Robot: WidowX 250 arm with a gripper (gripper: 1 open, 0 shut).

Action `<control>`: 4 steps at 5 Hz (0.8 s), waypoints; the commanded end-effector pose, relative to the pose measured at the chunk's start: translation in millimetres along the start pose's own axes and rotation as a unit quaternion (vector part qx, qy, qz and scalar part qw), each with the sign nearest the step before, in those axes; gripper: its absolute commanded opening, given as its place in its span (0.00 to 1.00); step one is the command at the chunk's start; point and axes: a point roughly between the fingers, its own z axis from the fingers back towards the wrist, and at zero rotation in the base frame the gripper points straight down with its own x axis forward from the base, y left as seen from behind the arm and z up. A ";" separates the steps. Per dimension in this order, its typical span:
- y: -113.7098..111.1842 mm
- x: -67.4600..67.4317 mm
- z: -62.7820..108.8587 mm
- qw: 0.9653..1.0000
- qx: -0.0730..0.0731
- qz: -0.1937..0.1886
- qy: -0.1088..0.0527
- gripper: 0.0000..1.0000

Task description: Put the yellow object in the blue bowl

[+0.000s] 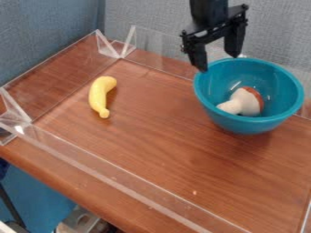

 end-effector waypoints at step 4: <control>8.9 16.9 29.0 0.999 -0.013 0.018 -0.035 1.00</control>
